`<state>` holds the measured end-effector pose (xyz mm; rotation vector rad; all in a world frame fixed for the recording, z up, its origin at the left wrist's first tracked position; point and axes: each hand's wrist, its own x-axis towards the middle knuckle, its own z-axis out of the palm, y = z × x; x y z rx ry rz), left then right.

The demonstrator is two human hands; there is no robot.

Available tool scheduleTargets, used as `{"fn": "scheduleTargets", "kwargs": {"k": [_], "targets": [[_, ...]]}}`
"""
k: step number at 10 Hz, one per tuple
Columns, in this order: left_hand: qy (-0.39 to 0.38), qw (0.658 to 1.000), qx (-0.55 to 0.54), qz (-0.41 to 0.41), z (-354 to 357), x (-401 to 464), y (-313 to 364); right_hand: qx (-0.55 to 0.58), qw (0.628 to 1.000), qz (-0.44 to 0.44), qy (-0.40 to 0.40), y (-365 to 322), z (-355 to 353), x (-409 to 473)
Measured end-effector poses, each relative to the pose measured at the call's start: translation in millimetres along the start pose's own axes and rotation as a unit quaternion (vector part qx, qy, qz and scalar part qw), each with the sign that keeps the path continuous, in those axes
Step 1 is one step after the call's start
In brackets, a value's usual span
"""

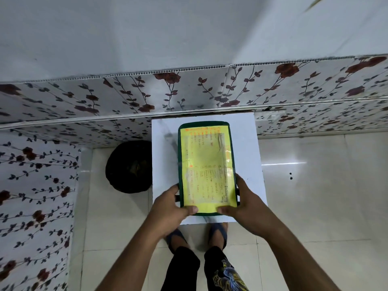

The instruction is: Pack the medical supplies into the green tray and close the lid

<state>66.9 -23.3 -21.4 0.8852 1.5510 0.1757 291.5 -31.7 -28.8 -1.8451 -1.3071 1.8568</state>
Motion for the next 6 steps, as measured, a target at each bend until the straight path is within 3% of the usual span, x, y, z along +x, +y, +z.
{"fn": "scheduleTargets", "kwargs": {"k": [2,4,6], "targets": [[0.071,0.997,0.041,-0.006,11,12,-3,-0.015,0.999,0.003,0.046,5,6,7],[0.041,0.999,-0.001,-0.002,11,8,-8,-0.025,0.999,0.001,0.03,3,4,2],[0.034,0.999,0.039,-0.005,3,-6,-2,-0.071,0.997,0.019,0.034,-7,-1,-15]]}}
